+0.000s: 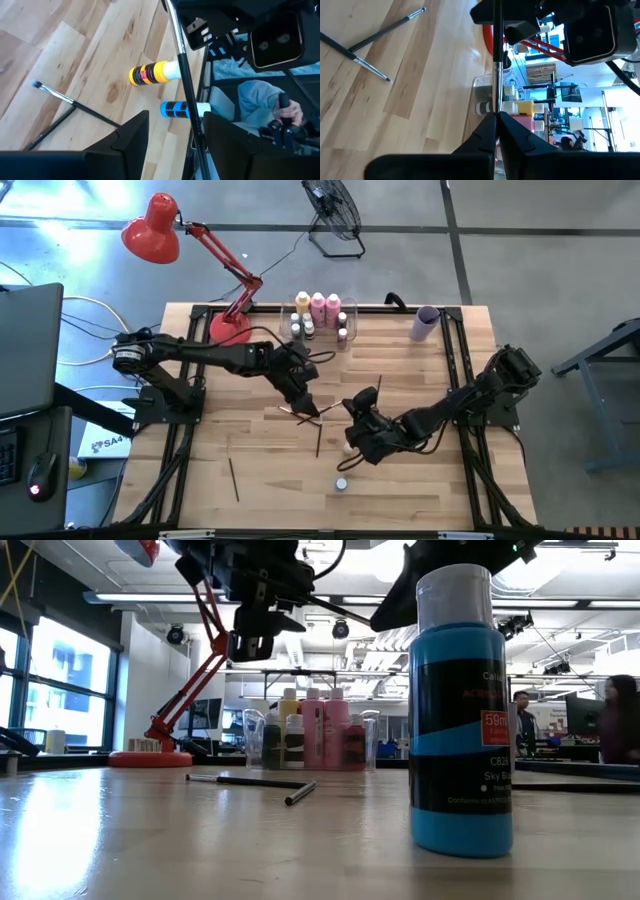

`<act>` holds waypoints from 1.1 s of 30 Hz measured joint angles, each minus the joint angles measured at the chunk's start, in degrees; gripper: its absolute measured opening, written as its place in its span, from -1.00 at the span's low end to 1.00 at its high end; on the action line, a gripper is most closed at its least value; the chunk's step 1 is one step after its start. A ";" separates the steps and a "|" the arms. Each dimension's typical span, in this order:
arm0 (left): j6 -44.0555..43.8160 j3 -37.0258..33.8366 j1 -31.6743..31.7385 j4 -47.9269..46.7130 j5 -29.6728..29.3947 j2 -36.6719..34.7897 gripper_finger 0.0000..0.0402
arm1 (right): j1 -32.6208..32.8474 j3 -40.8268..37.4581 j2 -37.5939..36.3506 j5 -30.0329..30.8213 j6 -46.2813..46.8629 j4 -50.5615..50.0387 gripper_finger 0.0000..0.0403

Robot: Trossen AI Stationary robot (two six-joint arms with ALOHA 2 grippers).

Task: Pick & Place Paint Supplies
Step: Put the black paint brush into the violet cup

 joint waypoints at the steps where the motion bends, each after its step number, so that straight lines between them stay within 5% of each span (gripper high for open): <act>1: 0.00 0.00 -0.36 0.00 -0.36 0.00 -0.08 | 0.00 0.00 0.00 0.00 0.02 0.09 -0.98; 16: -0.02 -0.02 -1.59 0.04 -4.62 0.00 -0.11 | -0.02 0.00 -0.04 -0.44 0.15 0.53 -0.98; 33: -0.14 -0.11 -1.56 0.33 -4.34 0.00 -0.91 | -0.17 0.00 -0.07 -0.39 0.15 0.49 -0.98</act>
